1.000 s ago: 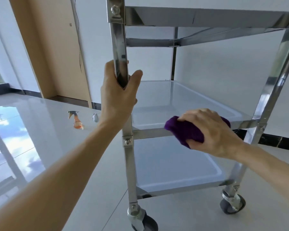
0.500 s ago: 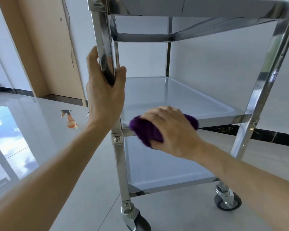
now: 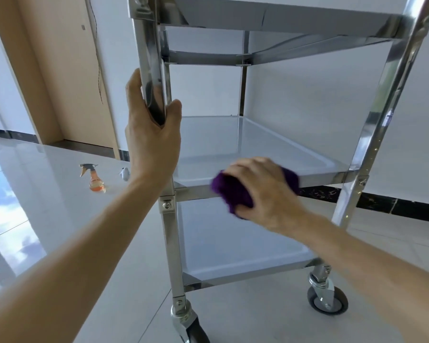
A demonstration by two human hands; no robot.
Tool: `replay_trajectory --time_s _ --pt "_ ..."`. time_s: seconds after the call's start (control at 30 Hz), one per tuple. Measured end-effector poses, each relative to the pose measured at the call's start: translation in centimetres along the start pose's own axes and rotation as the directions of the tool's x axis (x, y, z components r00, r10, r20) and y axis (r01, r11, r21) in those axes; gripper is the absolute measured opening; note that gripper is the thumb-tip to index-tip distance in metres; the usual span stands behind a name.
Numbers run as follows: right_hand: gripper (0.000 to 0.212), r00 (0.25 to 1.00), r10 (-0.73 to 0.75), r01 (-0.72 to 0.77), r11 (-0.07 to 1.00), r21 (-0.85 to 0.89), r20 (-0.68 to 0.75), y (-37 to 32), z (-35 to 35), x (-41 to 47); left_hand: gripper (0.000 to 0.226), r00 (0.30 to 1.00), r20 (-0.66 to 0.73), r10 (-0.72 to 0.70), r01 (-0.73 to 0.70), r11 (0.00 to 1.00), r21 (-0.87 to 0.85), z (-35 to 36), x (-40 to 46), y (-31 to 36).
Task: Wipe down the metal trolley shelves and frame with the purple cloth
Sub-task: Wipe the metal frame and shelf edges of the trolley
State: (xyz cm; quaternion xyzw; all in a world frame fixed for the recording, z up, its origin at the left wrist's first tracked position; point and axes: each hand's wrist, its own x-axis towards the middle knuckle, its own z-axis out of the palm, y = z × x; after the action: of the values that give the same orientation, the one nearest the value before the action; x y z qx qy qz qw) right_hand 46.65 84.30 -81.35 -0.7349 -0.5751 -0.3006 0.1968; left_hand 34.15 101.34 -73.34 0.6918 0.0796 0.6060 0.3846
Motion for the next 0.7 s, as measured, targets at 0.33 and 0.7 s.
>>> replay_trajectory --time_s 0.33,0.7 --pt "0.07 0.986 0.006 -0.011 1.0 0.029 0.169 3.8 -1.8 -1.1 0.047 0.997 0.028 0.078 -0.079 0.997 0.025 -0.5 0.7 -1.0" --pt "0.062 0.925 0.321 -0.349 0.929 0.12 0.203 9.3 -6.3 -5.2 0.029 0.997 0.073 -0.007 0.008 1.0 -0.013 -0.6 1.5 -1.6"
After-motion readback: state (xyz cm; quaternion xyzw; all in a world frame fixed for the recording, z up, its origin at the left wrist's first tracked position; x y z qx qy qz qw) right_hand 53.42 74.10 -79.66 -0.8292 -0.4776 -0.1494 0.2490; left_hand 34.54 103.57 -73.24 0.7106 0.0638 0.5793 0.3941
